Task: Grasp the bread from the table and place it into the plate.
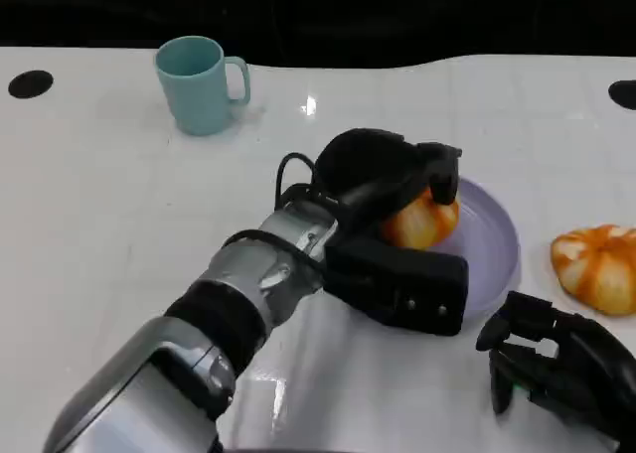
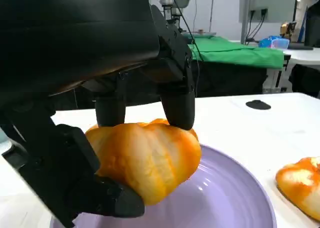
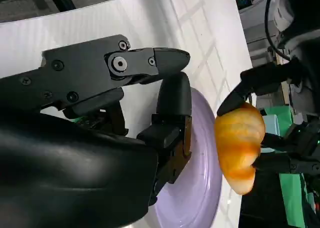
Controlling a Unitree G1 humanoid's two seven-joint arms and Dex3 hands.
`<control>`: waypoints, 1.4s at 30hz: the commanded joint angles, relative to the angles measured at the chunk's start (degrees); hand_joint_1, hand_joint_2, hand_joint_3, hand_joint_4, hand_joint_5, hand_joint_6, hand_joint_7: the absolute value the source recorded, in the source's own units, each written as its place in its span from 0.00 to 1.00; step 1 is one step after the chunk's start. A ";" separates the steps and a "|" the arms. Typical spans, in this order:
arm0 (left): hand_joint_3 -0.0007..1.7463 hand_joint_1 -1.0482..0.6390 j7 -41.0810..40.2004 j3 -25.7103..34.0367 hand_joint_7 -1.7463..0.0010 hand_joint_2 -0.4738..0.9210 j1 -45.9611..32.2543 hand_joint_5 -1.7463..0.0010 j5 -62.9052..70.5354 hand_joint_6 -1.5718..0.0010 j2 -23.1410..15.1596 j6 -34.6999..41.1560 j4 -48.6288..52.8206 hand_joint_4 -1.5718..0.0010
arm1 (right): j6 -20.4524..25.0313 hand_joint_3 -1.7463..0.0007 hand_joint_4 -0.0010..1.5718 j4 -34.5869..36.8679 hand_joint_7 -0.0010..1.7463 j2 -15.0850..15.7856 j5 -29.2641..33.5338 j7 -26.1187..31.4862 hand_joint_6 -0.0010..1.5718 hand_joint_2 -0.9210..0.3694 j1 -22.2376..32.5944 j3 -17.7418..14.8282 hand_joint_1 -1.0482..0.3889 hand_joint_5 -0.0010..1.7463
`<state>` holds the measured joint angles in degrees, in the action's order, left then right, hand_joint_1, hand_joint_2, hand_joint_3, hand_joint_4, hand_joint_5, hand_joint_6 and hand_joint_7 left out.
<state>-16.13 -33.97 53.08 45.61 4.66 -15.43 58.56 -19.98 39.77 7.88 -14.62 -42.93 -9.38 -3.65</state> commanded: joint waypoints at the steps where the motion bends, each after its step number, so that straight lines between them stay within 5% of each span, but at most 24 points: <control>1: 0.27 0.43 5.12 0.11 0.41 0.91 2.73 0.08 -1.45 0.55 0.30 2.13 1.77 0.55 | 1.46 0.85 0.44 -0.37 0.82 0.52 0.97 1.00 0.42 0.00 1.76 0.34 0.37 1.00; 3: 0.24 0.42 5.59 -0.34 0.40 0.92 2.85 0.13 -1.25 0.57 0.18 2.43 1.93 0.58 | 1.50 0.85 0.44 -0.68 0.82 0.53 1.12 1.25 0.42 0.00 1.86 0.49 0.38 1.00; 6: 0.17 0.38 5.98 -2.04 0.54 0.99 2.98 0.38 -0.13 0.71 -0.64 2.07 2.25 0.66 | 2.04 0.85 0.43 -1.11 0.82 0.40 1.21 1.47 0.42 0.00 1.91 0.58 0.39 1.00; 9: 0.26 0.32 8.16 -3.09 0.66 1.00 3.60 0.53 0.31 0.83 -0.99 2.94 2.42 0.79 | 3.12 0.85 0.44 -1.90 0.82 0.28 1.25 1.92 0.43 0.00 2.09 0.58 0.39 1.00; 15: 0.32 0.18 13.92 -4.36 0.76 1.00 5.34 0.65 0.52 0.92 -1.37 4.70 3.06 0.98 | 2.65 0.85 0.45 -1.81 0.82 0.02 1.29 1.82 0.43 0.00 1.94 0.39 0.39 1.00; 19: 0.36 0.11 14.92 -4.84 0.77 1.00 5.61 0.73 0.54 0.96 -1.81 4.34 3.07 1.00 | 3.00 0.85 0.45 -2.37 0.82 0.13 1.85 2.48 0.43 0.00 2.03 0.55 0.38 1.00; 42: 0.38 0.09 24.27 -2.61 0.74 1.00 -1.12 0.75 -2.88 0.99 -9.31 3.74 -14.11 1.00 | 3.00 0.85 0.44 -1.10 0.82 0.17 -0.54 -0.42 0.42 0.00 1.94 -0.38 0.39 1.00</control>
<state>7.19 -37.15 52.27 43.29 -3.93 -12.03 45.75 -17.44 37.53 7.42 -15.40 -43.03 -8.44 -3.85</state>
